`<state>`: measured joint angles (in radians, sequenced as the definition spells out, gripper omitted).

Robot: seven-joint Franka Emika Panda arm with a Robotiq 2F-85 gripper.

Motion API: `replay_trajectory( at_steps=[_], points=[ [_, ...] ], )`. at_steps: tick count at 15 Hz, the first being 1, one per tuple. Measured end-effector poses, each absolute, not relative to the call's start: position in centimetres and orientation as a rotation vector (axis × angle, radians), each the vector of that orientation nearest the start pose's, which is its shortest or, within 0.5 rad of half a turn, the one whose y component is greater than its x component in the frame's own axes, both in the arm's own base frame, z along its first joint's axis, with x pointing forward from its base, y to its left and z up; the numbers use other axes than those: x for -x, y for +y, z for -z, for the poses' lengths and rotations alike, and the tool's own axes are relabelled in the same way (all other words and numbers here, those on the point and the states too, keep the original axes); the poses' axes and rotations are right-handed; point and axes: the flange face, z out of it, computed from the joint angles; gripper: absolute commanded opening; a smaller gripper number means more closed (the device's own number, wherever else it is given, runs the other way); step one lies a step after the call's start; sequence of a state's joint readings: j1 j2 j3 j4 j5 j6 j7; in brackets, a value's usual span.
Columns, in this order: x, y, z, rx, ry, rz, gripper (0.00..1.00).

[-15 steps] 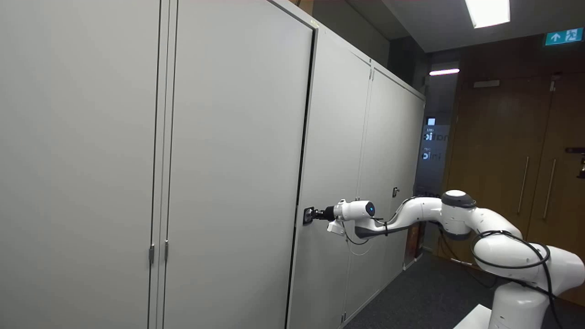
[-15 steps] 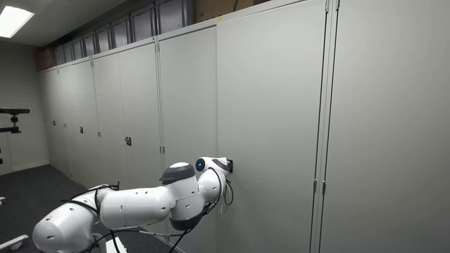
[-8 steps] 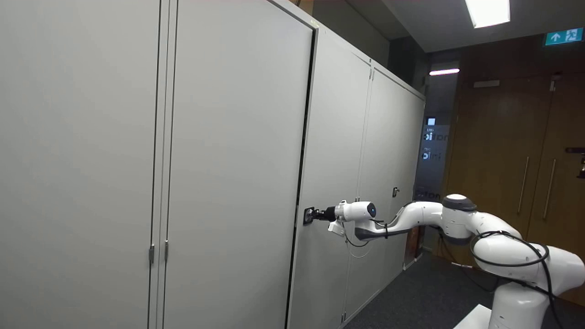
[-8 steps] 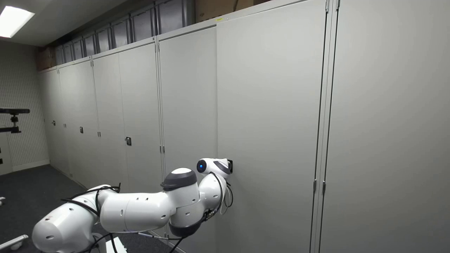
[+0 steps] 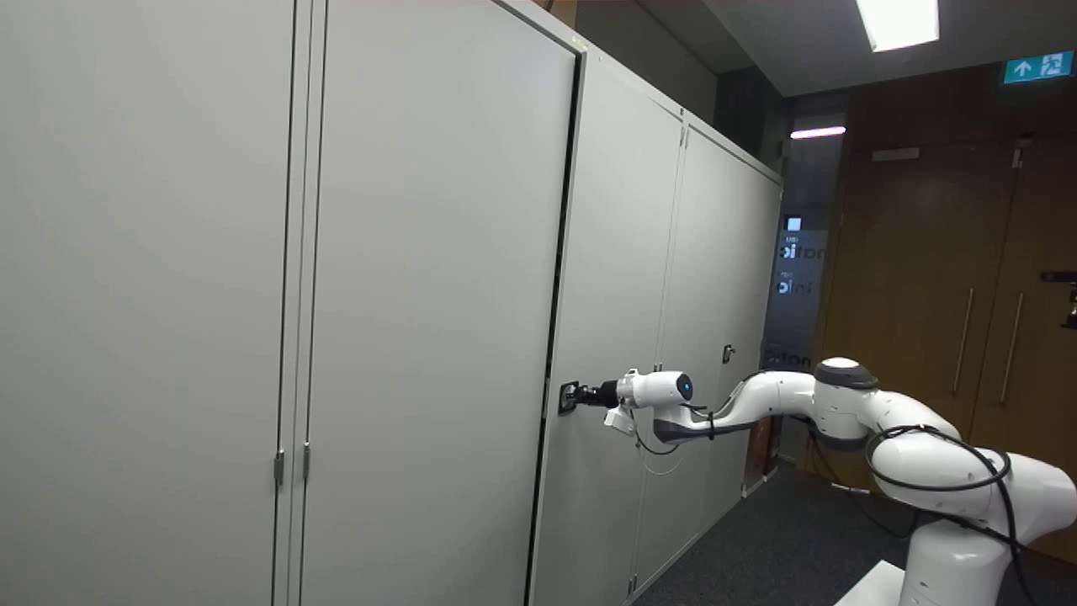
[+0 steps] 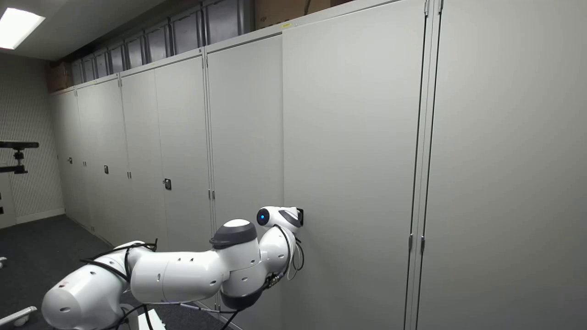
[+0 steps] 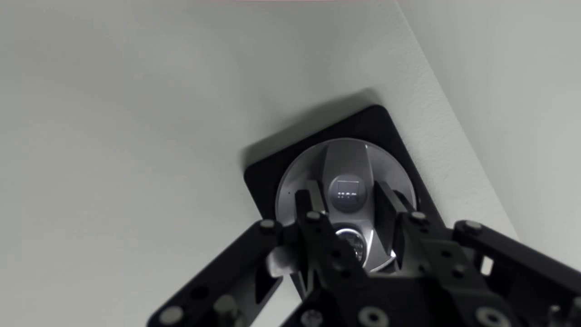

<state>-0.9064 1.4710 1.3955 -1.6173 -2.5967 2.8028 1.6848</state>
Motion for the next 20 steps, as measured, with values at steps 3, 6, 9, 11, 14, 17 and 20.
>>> replay_trajectory(
  at_steps=[3, 6, 9, 11, 14, 17, 20],
  points=[
    [-67.68, 9.81, -28.65, 2.204, 0.129, 1.454, 0.08],
    [-67.67, 9.82, -28.66, 2.203, 0.131, 1.452, 0.08],
    [-67.66, 9.83, -28.66, 2.201, 0.134, 1.450, 0.08],
    [-67.66, 9.82, -28.66, 2.199, 0.138, 1.447, 0.08],
    [-67.66, 9.75, -28.65, 2.188, 0.151, 1.437, 0.08],
    [-67.67, 9.61, -28.60, 2.174, 0.158, 1.426, 0.08],
    [-67.67, 9.56, -28.58, 2.168, 0.166, 1.419, 0.08]
  ],
)
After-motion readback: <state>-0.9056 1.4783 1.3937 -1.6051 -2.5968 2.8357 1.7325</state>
